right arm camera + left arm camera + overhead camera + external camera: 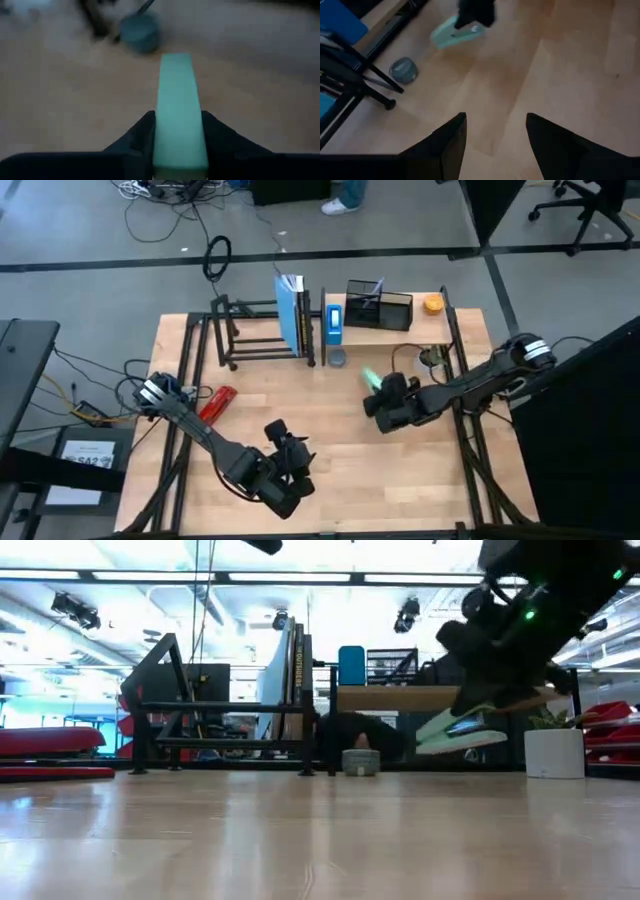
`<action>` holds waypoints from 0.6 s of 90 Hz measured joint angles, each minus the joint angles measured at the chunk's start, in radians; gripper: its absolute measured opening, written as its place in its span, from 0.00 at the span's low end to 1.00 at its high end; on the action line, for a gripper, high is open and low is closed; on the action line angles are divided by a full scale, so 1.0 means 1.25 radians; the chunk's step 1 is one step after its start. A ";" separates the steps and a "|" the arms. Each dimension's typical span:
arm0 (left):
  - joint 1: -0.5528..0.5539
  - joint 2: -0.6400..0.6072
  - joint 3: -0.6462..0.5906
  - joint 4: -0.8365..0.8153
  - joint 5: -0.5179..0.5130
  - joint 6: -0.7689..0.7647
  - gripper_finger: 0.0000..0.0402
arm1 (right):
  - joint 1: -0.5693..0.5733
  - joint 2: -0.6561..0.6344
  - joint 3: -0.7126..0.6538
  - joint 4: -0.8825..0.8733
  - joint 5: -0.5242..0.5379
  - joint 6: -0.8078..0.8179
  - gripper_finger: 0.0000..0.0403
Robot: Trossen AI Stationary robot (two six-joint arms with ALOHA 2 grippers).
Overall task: Stock shelves
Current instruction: Put the green stapler under the shelf
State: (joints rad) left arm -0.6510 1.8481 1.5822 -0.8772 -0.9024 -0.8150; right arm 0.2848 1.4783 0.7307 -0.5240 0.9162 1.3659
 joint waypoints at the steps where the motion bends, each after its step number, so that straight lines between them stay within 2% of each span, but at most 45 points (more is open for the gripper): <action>1: 0.000 0.000 -0.001 -0.001 0.000 -0.001 0.46 | -0.005 0.007 0.000 0.004 0.003 0.000 0.21; 25: 0.000 0.000 -0.027 0.055 0.000 -0.022 0.46 | -0.147 0.150 0.000 0.225 0.026 -0.003 0.21; 45: 0.000 0.000 -0.028 0.076 -0.004 -0.019 0.46 | -0.261 0.189 0.002 0.354 -0.001 -0.064 0.21; 54: 0.000 0.000 -0.028 0.091 -0.007 0.000 0.46 | -0.296 0.190 0.002 0.412 -0.039 -0.112 0.29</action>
State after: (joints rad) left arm -0.6510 1.8477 1.5475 -0.7635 -0.9115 -0.8147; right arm -0.0848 1.7158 0.7338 -0.0093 0.8676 1.2264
